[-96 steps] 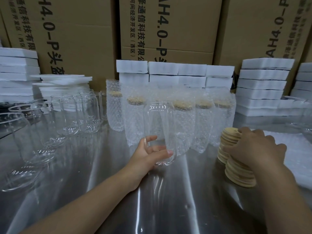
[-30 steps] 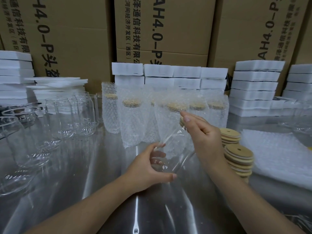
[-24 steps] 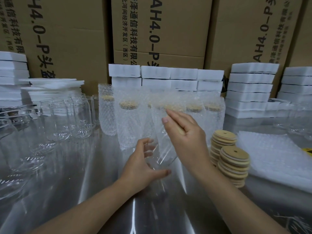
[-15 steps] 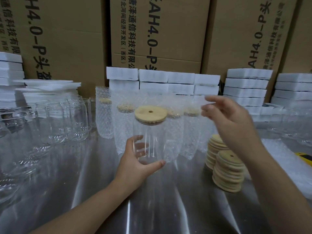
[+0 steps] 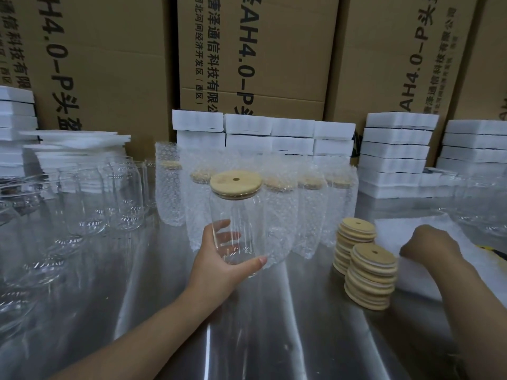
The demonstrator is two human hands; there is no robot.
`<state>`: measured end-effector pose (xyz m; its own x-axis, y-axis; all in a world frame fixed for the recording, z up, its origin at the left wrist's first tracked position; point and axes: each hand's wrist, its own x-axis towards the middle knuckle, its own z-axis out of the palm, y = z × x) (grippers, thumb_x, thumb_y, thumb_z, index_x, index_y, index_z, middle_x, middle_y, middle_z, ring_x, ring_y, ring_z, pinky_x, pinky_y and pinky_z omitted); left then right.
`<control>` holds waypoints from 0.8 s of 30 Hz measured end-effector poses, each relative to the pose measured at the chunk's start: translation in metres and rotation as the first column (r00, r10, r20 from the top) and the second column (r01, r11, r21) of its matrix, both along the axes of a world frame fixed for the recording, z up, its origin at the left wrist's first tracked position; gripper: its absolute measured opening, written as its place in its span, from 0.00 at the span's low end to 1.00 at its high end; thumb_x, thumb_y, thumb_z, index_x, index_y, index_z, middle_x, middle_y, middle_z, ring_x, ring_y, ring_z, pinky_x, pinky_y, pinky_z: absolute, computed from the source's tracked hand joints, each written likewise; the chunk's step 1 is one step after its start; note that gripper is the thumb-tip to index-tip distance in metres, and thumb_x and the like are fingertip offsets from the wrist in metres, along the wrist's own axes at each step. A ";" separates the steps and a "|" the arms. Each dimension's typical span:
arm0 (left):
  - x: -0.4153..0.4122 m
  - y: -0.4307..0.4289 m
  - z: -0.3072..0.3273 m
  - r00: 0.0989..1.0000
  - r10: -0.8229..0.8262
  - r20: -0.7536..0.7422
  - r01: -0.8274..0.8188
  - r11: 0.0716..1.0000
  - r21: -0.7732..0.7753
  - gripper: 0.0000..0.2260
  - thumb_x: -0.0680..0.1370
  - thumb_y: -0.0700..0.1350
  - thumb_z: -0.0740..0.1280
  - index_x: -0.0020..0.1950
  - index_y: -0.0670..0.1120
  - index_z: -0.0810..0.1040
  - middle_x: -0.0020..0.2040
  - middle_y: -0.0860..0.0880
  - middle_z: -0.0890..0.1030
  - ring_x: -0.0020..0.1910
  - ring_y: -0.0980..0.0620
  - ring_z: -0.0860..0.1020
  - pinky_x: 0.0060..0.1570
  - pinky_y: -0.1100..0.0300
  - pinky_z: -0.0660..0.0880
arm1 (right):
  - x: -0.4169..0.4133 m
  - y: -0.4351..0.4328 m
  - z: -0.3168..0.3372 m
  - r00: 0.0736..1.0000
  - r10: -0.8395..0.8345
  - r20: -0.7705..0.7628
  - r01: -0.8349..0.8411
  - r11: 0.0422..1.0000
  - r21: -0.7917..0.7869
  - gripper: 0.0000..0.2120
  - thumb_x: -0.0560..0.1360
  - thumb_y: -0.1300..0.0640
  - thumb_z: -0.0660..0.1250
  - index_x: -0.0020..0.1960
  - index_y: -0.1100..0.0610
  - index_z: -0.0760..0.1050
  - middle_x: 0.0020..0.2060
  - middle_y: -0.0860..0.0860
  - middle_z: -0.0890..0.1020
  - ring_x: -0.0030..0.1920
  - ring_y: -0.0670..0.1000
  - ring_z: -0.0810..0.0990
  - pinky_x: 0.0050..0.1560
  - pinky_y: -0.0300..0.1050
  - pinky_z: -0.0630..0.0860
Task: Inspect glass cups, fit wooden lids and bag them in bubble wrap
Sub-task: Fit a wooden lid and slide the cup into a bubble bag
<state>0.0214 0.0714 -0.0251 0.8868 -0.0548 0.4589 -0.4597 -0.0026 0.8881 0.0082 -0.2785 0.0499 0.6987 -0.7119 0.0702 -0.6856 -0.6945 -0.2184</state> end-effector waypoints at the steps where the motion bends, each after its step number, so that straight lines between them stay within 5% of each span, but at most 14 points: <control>1: 0.000 0.000 0.000 1.000 -0.001 -0.001 0.001 1.000 0.000 0.38 0.52 0.60 0.79 0.58 0.66 0.67 0.56 0.56 0.78 0.52 0.66 0.79 0.41 0.66 0.79 | -0.001 0.000 0.002 1.000 -0.001 -0.015 0.001 1.000 -0.002 0.14 0.76 0.57 0.67 0.58 0.64 0.74 0.50 0.59 0.78 0.51 0.60 0.76 0.44 0.46 0.71; 3: 0.001 -0.001 0.000 1.000 -0.002 -0.003 0.002 1.000 -0.008 0.38 0.52 0.61 0.79 0.58 0.65 0.67 0.56 0.56 0.79 0.52 0.65 0.79 0.42 0.65 0.79 | -0.003 0.002 0.008 1.000 0.008 0.015 -0.008 1.000 -0.028 0.17 0.77 0.55 0.66 0.61 0.64 0.74 0.58 0.61 0.77 0.58 0.61 0.76 0.48 0.47 0.71; 6: 0.001 -0.001 0.000 1.000 0.000 -0.006 0.000 1.000 -0.010 0.38 0.52 0.61 0.79 0.58 0.65 0.67 0.56 0.56 0.79 0.52 0.64 0.80 0.42 0.64 0.80 | -0.009 0.010 0.021 0.958 0.075 0.276 -0.052 0.995 -0.088 0.13 0.79 0.54 0.64 0.55 0.63 0.77 0.53 0.63 0.79 0.54 0.64 0.77 0.47 0.51 0.70; 9: 0.001 -0.001 0.001 1.000 0.013 -0.002 -0.013 1.000 -0.022 0.38 0.51 0.61 0.79 0.58 0.64 0.67 0.56 0.56 0.79 0.51 0.65 0.80 0.42 0.64 0.79 | -0.018 0.037 0.045 0.820 0.206 0.534 -0.094 0.969 -0.229 0.11 0.79 0.52 0.62 0.51 0.60 0.76 0.44 0.61 0.80 0.45 0.63 0.77 0.42 0.49 0.71; 12: 0.000 -0.002 0.002 0.999 0.038 0.012 -0.037 0.997 -0.071 0.38 0.51 0.60 0.78 0.58 0.63 0.67 0.56 0.54 0.78 0.51 0.64 0.80 0.42 0.65 0.79 | -0.029 0.086 0.063 0.662 0.398 0.636 -0.258 0.917 -0.305 0.11 0.79 0.48 0.62 0.49 0.55 0.76 0.39 0.56 0.81 0.40 0.60 0.78 0.37 0.46 0.68; 15: 0.000 -0.001 0.005 0.996 0.072 0.042 -0.067 0.992 -0.105 0.37 0.52 0.60 0.78 0.58 0.63 0.67 0.57 0.54 0.78 0.53 0.62 0.80 0.45 0.61 0.80 | -0.028 0.137 0.056 0.616 0.513 0.597 -0.504 0.840 -0.202 0.10 0.78 0.47 0.64 0.43 0.52 0.75 0.31 0.48 0.76 0.30 0.48 0.74 0.29 0.39 0.63; 18: -0.001 0.001 0.008 0.991 0.110 0.077 -0.100 0.988 -0.117 0.37 0.53 0.60 0.78 0.59 0.64 0.66 0.58 0.55 0.77 0.54 0.62 0.79 0.48 0.57 0.81 | -0.012 0.178 0.020 0.646 0.625 0.438 -0.700 0.714 0.014 0.10 0.78 0.48 0.64 0.44 0.54 0.77 0.35 0.49 0.78 0.31 0.46 0.74 0.29 0.38 0.66; 24: -0.001 0.002 0.010 0.987 0.132 0.092 -0.117 0.981 -0.155 0.38 0.53 0.59 0.77 0.60 0.62 0.67 0.58 0.54 0.77 0.55 0.60 0.80 0.47 0.60 0.80 | 0.010 0.207 -0.042 0.640 0.672 0.373 -0.768 0.562 0.307 0.11 0.75 0.42 0.66 0.46 0.49 0.76 0.39 0.44 0.79 0.35 0.40 0.76 0.31 0.34 0.66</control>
<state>0.0199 0.0735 -0.0146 0.8307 0.1285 0.5417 -0.5519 0.0625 0.8315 0.0181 -0.0718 0.0076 0.9940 0.0355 0.1033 0.0952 -0.7448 -0.6604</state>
